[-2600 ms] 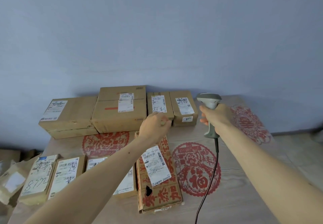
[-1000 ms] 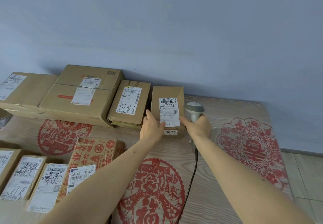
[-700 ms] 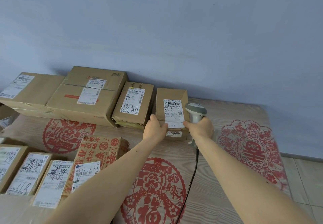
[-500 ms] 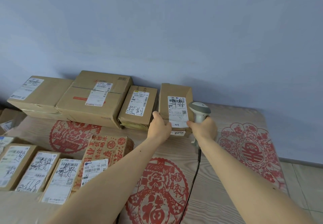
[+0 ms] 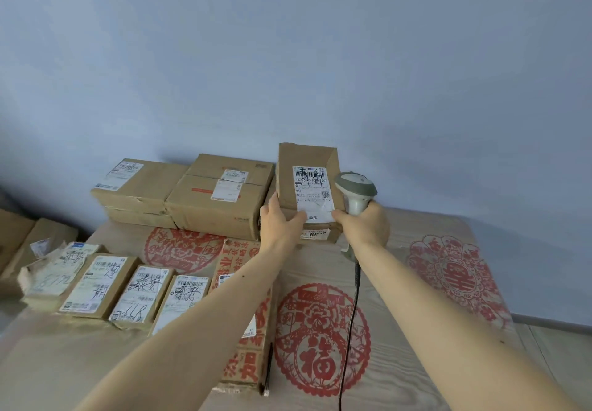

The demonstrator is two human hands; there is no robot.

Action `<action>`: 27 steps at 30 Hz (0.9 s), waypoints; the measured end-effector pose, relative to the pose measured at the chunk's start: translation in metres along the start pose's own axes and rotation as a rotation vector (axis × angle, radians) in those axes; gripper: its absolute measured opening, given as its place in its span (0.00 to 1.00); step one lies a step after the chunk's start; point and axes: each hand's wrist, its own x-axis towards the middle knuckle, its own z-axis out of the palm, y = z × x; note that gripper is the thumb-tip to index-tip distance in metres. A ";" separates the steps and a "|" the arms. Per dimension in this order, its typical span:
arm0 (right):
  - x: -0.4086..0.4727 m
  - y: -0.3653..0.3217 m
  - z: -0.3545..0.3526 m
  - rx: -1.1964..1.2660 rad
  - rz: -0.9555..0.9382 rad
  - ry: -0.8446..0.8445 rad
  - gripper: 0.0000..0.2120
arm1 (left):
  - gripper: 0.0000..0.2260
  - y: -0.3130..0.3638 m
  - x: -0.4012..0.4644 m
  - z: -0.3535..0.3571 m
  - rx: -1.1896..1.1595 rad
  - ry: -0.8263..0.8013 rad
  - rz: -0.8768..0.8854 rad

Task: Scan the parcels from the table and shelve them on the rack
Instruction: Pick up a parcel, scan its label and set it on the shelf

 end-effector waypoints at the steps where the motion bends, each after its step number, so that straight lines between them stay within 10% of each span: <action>1: -0.011 -0.003 0.002 -0.001 -0.009 -0.004 0.13 | 0.26 -0.002 -0.006 -0.012 -0.026 0.004 -0.015; 27: -0.176 0.012 0.024 -0.057 -0.113 -0.095 0.13 | 0.34 -0.091 -0.104 -0.137 -0.467 -0.198 -0.288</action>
